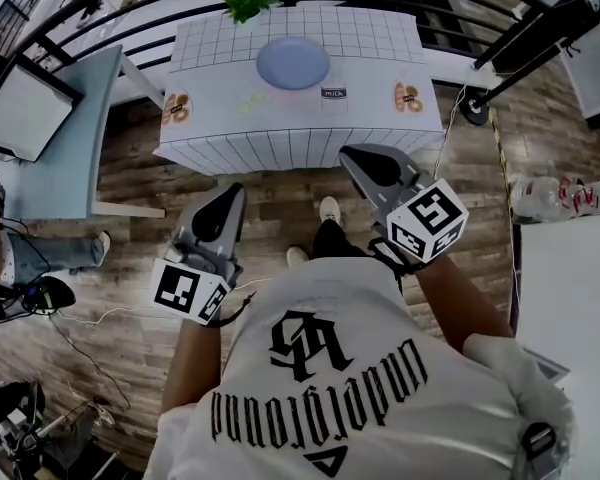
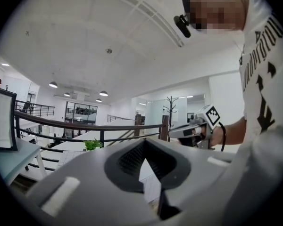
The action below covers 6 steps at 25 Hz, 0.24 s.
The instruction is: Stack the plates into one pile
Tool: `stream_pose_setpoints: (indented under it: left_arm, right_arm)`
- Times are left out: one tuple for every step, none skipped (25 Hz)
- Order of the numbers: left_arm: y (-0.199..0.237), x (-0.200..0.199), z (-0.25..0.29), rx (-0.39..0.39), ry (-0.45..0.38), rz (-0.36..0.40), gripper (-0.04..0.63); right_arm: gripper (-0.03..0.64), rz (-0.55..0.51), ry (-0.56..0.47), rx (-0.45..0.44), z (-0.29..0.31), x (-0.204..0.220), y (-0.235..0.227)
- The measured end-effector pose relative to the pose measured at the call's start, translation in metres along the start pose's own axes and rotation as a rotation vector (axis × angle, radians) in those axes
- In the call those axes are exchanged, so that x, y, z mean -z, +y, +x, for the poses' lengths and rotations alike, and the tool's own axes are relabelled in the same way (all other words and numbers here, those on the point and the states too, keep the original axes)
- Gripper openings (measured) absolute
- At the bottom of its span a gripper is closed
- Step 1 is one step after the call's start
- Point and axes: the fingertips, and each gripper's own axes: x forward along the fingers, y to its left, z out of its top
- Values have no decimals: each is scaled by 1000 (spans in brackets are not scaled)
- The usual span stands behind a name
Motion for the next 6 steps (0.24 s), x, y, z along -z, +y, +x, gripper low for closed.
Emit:
stream_pose_setpoints:
  left_arm:
    - [-1, 0, 1, 2, 1, 1, 49]
    - [-1, -1, 3, 4, 0, 2, 49]
    - [-1, -1, 5, 5, -1, 4, 49]
    - [-1, -2, 6, 6, -3, 6, 49]
    - [-1, -2, 8, 5, -5, 8, 49]
    - [0, -3, 9, 5, -7, 9, 49]
  right_arm:
    - [3, 0, -4, 1, 0, -2, -1]
    - [3, -1, -9, 4, 0, -3, -2]
    - [3, -4, -15, 6, 1, -5, -3]
    - [3, -6, -20, 8, 2, -7, -5]
    - [3, -9, -26, 10, 3, -9, -6]
    - [3, -11, -31, 11, 4, -11, -7]
